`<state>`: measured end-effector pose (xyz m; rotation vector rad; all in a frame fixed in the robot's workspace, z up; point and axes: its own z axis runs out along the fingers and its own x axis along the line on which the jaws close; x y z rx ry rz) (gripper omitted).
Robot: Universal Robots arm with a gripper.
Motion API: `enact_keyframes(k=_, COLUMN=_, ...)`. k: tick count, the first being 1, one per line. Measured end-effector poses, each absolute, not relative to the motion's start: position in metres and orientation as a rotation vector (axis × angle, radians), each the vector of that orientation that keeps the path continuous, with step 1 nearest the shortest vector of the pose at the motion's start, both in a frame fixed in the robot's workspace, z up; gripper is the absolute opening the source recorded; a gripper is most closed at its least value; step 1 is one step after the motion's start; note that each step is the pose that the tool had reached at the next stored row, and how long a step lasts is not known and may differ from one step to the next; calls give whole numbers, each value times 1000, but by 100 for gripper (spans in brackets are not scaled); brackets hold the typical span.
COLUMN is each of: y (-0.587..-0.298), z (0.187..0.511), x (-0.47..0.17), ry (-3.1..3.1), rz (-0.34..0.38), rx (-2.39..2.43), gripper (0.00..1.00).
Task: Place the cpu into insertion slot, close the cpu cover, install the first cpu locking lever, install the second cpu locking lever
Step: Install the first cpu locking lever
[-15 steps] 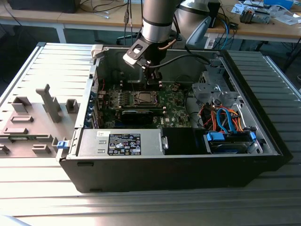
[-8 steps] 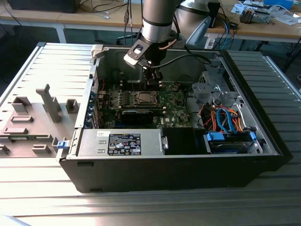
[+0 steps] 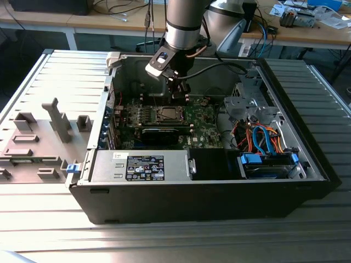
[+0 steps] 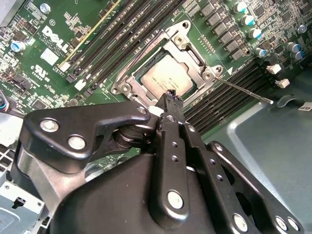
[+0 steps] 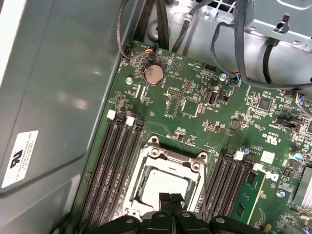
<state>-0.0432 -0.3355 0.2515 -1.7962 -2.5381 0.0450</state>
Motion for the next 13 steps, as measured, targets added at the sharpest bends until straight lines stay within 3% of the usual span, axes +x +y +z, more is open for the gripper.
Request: enact_keyframes(k=13, y=-336, z=251, x=-43, ry=-2598, rz=47, rx=-1711, gripper=11)
